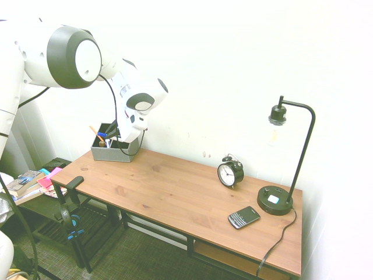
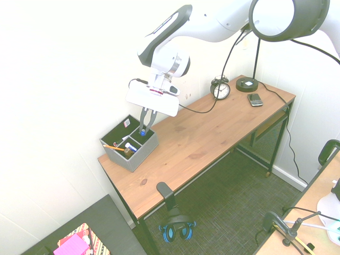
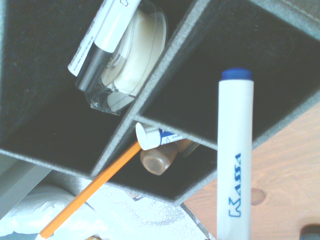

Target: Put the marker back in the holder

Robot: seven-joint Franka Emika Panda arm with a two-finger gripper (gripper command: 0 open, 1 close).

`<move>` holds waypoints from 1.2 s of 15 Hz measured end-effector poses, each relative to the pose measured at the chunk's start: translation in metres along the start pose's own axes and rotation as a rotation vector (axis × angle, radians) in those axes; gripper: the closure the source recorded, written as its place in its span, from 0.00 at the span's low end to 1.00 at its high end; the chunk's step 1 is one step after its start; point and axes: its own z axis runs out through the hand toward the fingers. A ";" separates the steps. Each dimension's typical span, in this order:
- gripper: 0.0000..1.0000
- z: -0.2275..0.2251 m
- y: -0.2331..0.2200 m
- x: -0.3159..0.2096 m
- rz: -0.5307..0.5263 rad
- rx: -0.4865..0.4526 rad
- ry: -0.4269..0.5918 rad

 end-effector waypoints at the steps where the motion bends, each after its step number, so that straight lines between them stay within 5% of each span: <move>1: 0.00 0.003 -0.002 0.003 0.004 -0.002 0.000; 9: 0.00 -0.006 -0.011 0.010 -0.017 0.017 0.033; 14: 0.00 -0.063 0.009 -0.042 -0.191 -0.046 0.299; 18: 0.00 -0.106 0.065 -0.028 -0.289 -0.171 0.527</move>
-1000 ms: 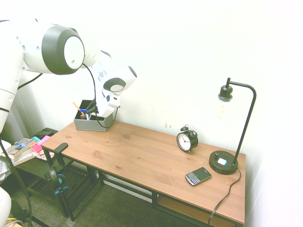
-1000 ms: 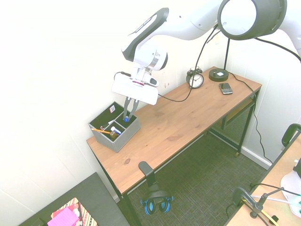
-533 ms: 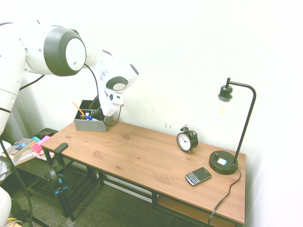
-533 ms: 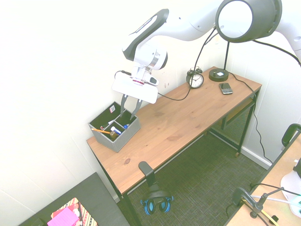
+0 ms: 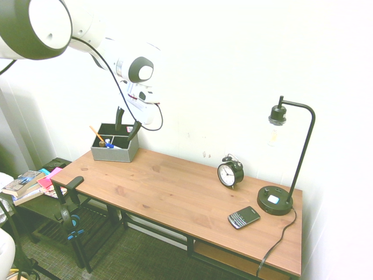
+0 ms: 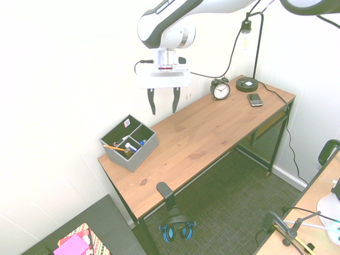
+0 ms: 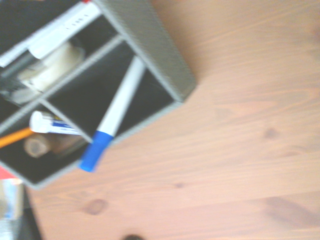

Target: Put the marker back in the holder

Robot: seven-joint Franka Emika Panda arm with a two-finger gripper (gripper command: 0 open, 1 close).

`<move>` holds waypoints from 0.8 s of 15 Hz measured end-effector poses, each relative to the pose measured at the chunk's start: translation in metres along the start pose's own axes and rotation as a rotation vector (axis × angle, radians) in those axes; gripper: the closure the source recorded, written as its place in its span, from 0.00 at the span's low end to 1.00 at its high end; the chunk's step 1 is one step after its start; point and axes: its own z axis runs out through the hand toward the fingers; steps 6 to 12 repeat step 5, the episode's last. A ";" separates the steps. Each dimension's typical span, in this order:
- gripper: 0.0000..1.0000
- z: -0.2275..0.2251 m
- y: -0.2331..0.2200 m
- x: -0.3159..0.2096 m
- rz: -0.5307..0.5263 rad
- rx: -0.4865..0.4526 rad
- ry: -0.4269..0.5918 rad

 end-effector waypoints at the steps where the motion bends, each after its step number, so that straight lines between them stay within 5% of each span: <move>1: 0.00 -0.001 0.016 0.005 -0.031 -0.036 0.049; 5: 0.00 -0.005 0.073 0.019 -0.176 -0.103 0.258; 12: 0.00 -0.005 0.073 0.019 -0.176 -0.103 0.258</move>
